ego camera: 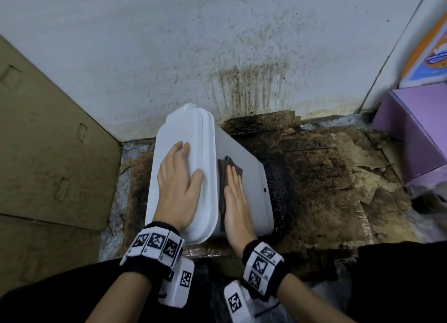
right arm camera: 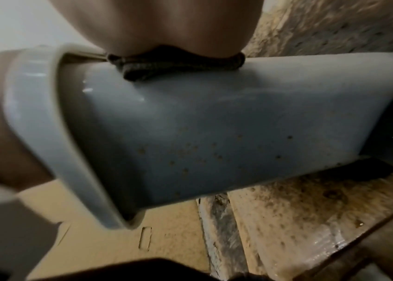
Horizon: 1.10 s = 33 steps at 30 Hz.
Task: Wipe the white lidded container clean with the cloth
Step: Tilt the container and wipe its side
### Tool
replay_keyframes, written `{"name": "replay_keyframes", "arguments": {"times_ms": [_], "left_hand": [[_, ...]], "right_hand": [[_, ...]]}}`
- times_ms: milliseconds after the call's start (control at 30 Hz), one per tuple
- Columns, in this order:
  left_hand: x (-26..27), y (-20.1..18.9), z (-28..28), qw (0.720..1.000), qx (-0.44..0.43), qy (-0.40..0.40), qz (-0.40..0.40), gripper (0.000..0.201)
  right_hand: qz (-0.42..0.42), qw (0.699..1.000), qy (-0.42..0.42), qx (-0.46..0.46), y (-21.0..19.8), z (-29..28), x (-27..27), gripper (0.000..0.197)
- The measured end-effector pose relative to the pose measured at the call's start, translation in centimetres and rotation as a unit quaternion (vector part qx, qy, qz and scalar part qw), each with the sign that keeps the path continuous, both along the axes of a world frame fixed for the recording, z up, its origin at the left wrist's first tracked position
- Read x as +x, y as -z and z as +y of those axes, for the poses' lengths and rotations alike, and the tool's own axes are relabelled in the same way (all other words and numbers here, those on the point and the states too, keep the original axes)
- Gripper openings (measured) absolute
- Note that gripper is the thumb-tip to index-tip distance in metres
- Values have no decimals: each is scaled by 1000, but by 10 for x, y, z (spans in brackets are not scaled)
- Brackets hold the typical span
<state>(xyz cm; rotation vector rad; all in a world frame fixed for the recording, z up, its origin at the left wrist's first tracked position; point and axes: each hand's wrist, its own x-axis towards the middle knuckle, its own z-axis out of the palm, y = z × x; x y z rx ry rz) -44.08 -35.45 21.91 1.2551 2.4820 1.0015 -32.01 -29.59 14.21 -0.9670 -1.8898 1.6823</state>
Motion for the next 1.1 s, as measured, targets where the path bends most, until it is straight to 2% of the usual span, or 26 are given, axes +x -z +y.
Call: {"name": "replay_keyframes", "arguments": {"times_ms": [167, 367, 533, 633, 733, 833, 1100], "left_hand": [[-2, 0, -3, 1000, 5, 0, -12, 67], [-6, -1, -9, 1000, 14, -2, -28, 66], [-8, -3, -12, 999, 24, -4, -43, 67], [-6, -2, -10, 999, 25, 0, -42, 67], [-6, -3, -10, 999, 20, -1, -37, 66], [-6, -3, -9, 999, 18, -2, -31, 65], [-4, 0, -5, 1000, 15, -3, -19, 66]], "right_hand": [[20, 997, 18, 68, -2, -14, 3, 53], [4, 992, -13, 124, 40, 3, 22, 53], [-86, 995, 46, -8, 103, 27, 41, 48], [-130, 985, 86, -68, 114, 36, 42, 49], [-139, 980, 110, -87, 105, 35, 36, 52], [-113, 979, 132, -106, 83, 26, 28, 52], [-4, 999, 52, 15, 10, -18, 6, 62]]}}
